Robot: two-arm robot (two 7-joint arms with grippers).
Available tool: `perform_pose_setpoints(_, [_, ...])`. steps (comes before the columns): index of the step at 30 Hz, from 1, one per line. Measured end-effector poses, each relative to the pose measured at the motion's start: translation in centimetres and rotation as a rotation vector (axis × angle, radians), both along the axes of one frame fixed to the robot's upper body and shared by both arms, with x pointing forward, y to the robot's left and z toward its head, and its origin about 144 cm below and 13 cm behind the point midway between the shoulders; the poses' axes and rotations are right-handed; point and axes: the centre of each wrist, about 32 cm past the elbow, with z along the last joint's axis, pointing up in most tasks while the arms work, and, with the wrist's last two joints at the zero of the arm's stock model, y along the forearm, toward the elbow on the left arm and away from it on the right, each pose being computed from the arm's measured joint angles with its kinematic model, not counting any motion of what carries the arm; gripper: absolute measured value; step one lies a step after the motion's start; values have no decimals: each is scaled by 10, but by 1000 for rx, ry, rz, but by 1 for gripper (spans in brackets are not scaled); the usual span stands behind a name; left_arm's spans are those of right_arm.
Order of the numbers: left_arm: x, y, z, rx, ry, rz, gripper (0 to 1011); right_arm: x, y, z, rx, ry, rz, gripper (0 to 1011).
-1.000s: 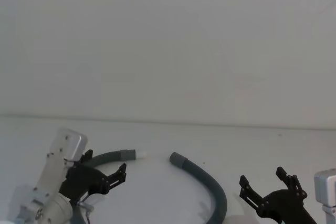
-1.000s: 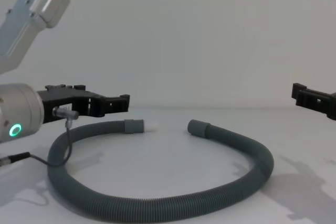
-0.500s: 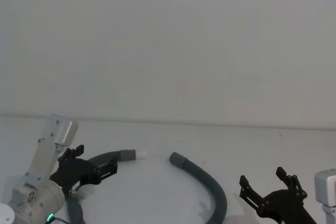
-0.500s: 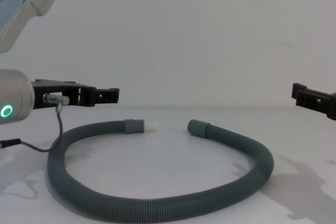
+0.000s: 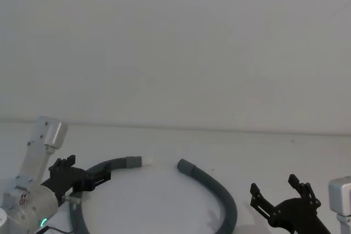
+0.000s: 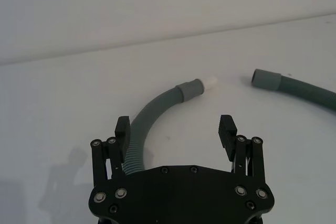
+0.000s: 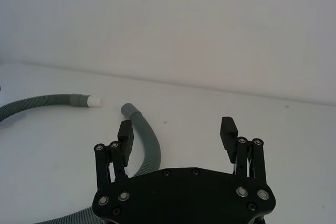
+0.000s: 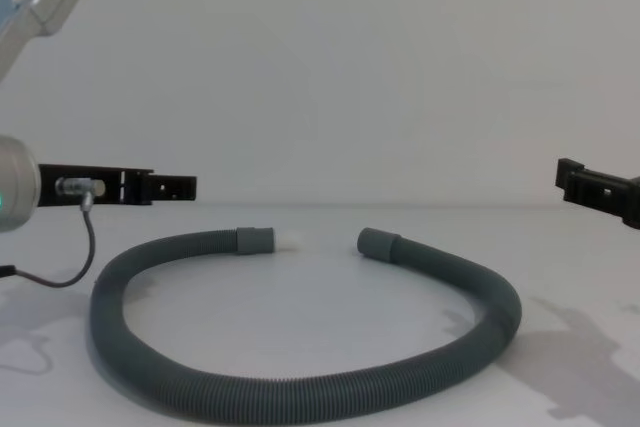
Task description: Use both hands to pick up one end of the pipe from the table, align the ends, and insert them.
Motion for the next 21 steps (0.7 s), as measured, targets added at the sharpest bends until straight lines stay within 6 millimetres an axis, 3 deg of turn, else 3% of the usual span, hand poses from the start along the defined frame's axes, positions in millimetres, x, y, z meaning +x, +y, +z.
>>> perform_pose_setpoints(21, [22,11,-3,63,93,1,1001,0,0,0,0,0,0,1007])
